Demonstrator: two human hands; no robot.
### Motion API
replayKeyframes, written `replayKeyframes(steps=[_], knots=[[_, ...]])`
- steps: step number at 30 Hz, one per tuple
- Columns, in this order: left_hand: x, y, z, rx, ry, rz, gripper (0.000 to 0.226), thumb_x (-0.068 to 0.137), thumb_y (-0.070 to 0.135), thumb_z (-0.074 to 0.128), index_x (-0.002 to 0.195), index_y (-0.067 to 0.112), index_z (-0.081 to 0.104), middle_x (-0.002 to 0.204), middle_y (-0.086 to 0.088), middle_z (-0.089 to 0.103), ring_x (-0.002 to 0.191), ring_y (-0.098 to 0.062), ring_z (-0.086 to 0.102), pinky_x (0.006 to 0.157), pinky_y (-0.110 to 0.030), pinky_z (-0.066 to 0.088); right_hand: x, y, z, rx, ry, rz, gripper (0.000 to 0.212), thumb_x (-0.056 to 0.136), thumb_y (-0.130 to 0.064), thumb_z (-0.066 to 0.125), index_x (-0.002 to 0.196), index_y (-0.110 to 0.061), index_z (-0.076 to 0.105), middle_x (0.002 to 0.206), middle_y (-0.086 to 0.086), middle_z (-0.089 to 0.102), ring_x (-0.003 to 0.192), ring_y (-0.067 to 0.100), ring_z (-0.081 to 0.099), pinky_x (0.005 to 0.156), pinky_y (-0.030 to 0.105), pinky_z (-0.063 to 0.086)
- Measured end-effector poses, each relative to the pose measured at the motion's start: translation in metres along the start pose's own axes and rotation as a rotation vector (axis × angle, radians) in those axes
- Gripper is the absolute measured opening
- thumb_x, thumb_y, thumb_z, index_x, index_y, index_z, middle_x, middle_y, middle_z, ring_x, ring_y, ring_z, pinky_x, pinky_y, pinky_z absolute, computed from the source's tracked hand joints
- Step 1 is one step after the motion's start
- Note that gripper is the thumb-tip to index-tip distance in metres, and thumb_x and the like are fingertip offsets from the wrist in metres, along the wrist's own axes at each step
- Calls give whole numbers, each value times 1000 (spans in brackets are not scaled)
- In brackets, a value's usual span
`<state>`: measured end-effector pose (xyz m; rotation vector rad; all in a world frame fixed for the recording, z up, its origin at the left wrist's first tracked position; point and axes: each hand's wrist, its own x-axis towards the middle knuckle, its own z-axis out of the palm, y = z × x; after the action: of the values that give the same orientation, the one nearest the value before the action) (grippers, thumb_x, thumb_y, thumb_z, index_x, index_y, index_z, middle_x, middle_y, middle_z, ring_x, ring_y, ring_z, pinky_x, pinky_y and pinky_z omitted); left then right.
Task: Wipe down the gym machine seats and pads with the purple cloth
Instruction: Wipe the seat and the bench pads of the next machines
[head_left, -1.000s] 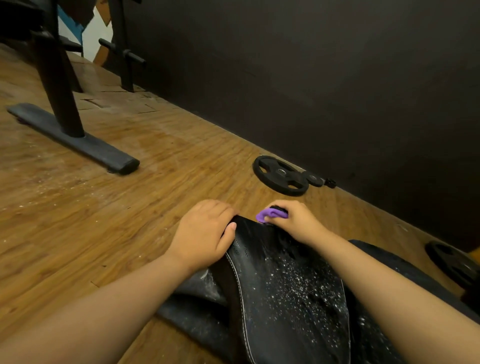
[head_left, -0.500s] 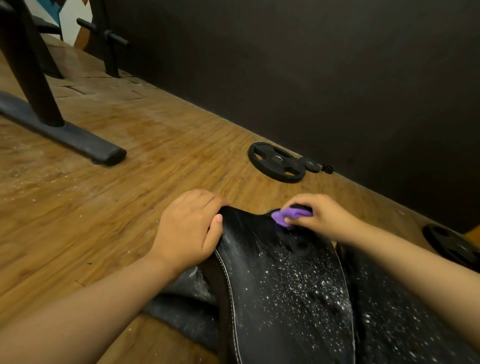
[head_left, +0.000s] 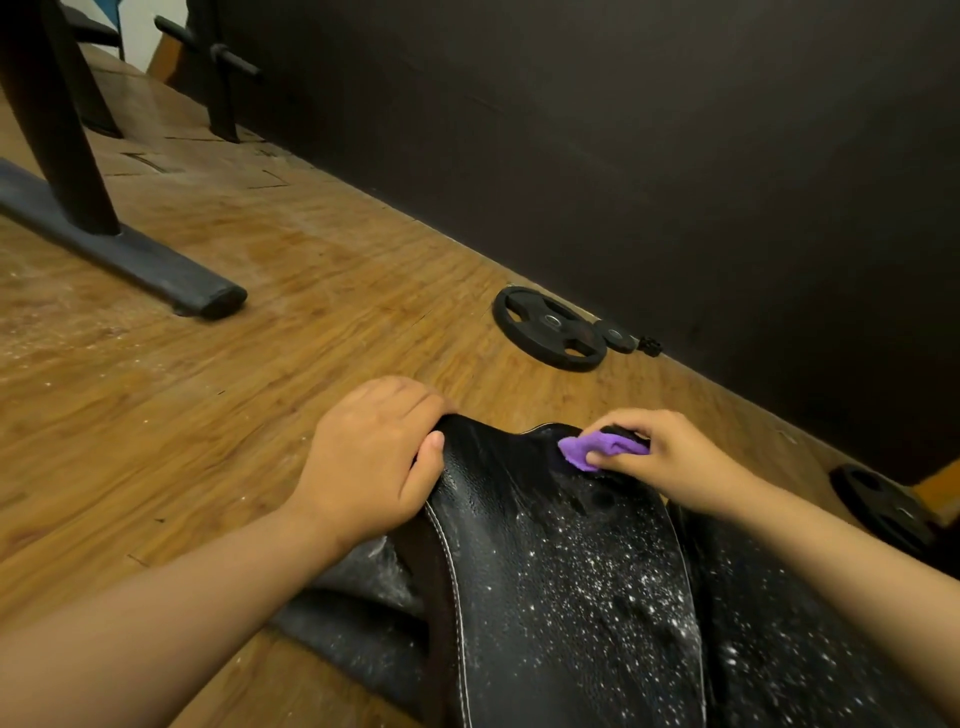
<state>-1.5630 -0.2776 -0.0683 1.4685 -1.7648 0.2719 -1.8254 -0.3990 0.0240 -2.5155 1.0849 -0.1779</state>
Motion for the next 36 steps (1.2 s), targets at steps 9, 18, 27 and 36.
replayKeyframes(steps=[9,18,27,36], knots=[[0,1,-3,19,-41,-11,39,91,29,33,103,12,66,97,-2,66,94,-25,61,85,-37,44,62,-14,9,-117,-39,39,8,87,-18,68,90,-25,67,92,-8,66,89,7,60,79,26,46],[0,-2,-1,9,-54,-14,41,91,30,33,103,12,67,98,-2,67,94,-24,61,84,-34,42,25,-22,2,69,-60,-11,11,84,-20,72,95,-19,70,94,-2,70,90,14,65,87,37,52],[-1,-3,-1,-23,-96,-40,41,91,33,35,107,9,65,102,-5,65,96,-26,59,87,-37,44,6,-75,36,134,57,-199,14,83,-14,73,95,-20,71,91,-10,69,88,4,63,79,19,46],[-1,-4,-3,-12,-110,-25,44,91,35,34,108,7,63,103,-8,64,96,-28,57,87,-37,42,27,-90,45,80,182,-216,16,82,-11,73,96,-18,72,91,-11,69,88,1,61,78,15,44]])
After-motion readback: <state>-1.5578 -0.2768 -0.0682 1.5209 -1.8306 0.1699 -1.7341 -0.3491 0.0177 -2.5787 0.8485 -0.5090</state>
